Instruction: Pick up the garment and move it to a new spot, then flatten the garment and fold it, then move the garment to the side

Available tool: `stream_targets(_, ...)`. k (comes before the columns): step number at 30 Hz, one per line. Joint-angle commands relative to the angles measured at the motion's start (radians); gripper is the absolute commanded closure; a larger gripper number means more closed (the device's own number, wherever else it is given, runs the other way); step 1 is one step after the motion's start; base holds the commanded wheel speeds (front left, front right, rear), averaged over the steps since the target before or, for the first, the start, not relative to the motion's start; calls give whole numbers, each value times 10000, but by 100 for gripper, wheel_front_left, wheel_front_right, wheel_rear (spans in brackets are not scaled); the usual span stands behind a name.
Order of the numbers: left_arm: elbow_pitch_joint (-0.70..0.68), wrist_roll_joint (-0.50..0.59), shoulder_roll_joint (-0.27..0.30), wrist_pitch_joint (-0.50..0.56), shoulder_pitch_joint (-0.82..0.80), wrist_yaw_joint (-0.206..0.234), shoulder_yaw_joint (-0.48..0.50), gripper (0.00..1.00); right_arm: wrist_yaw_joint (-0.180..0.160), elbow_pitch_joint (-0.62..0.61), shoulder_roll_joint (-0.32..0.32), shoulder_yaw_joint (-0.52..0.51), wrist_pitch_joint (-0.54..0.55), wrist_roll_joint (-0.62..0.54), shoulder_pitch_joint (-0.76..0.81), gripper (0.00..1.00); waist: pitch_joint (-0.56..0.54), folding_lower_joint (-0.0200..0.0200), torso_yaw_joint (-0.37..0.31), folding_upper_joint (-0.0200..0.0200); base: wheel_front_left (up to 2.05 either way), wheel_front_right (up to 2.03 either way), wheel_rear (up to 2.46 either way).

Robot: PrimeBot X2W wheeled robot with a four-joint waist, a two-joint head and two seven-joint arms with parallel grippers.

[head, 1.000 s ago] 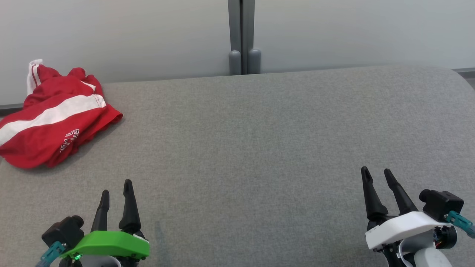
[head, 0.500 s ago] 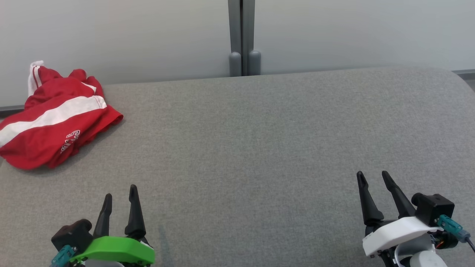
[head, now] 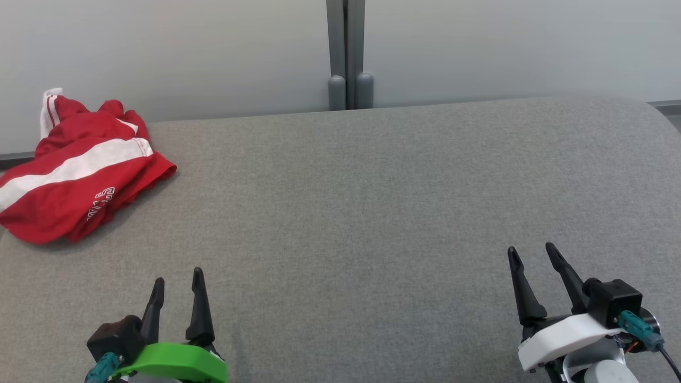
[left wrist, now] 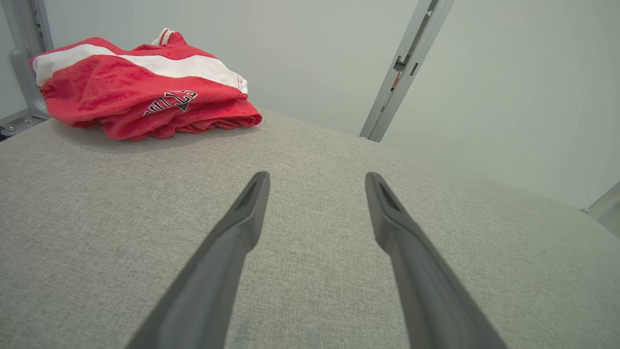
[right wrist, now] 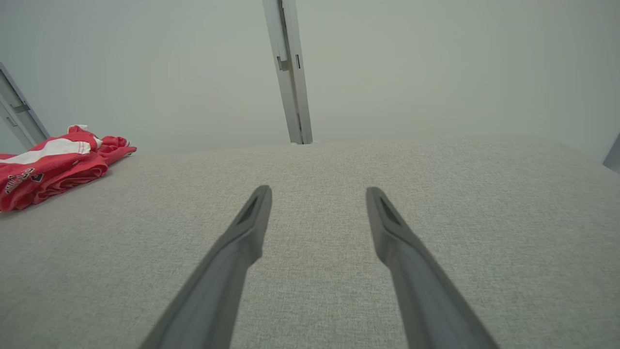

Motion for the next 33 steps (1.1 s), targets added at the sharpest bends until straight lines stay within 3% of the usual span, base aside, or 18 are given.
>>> stream_targets(1, 15, 237, 85, -104, 108, -42, -15, 0, 3, -73, -57, 4, -120, -263, 62, 0, -4, 0, 4, 0, 0, 0, 0)
stream_targets(20, 332, 1171, 96, -428, 201, -14, -190, 0, 4, -140, -72, 85, -440, -1491, 158, 0, -13, 0, 8, 0, 0, 0, 0)
stream_targets(33, 468, 1063, 93, -408, 155, -16, -201, 0, 2, -35, -70, 59, -440, -1413, 121, 0, 9, 0, 23, 0, 0, 0, 0)
